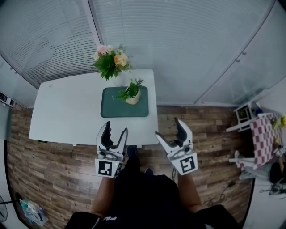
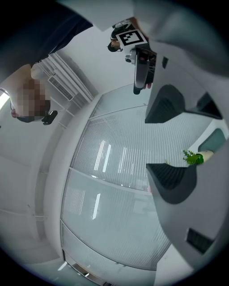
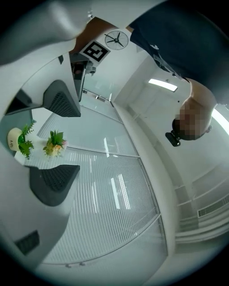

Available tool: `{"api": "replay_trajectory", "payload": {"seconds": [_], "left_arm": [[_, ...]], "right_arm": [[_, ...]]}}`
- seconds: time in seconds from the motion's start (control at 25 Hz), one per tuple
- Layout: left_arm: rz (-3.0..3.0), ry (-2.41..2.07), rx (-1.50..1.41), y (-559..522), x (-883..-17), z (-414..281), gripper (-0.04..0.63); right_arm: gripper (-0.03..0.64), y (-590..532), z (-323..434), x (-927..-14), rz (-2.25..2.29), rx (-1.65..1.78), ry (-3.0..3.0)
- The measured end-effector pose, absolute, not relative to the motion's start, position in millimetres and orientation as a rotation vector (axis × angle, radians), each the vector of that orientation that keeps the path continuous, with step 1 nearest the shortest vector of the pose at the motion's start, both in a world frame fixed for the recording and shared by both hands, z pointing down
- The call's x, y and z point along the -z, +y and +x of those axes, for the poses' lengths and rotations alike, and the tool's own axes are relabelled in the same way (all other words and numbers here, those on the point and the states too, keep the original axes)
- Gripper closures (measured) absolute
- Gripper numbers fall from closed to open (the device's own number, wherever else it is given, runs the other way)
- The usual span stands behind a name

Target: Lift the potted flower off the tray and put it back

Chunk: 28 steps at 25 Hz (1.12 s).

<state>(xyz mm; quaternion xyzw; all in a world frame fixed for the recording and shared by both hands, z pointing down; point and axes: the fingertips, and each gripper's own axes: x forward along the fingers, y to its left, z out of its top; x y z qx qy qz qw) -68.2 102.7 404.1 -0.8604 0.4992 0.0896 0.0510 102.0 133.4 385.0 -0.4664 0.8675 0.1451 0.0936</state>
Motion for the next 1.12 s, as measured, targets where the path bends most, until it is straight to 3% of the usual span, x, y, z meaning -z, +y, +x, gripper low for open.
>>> {"api": "replay_trajectory", "payload": {"seconds": [0.36,1.12], "left_arm": [[-2.625,1.532,-0.325,81.4,-412.8,-71.0,0.334],[-2.788,1.385,-0.041,2.1,-503.3,-81.6,0.334]], "right_arm": [[0.287,112.3,96.4,-382.2,-1.393,-0.439,2.568],[0.27,24.4,59.2,-475.5,-1.258,-0.278,2.922]]}}
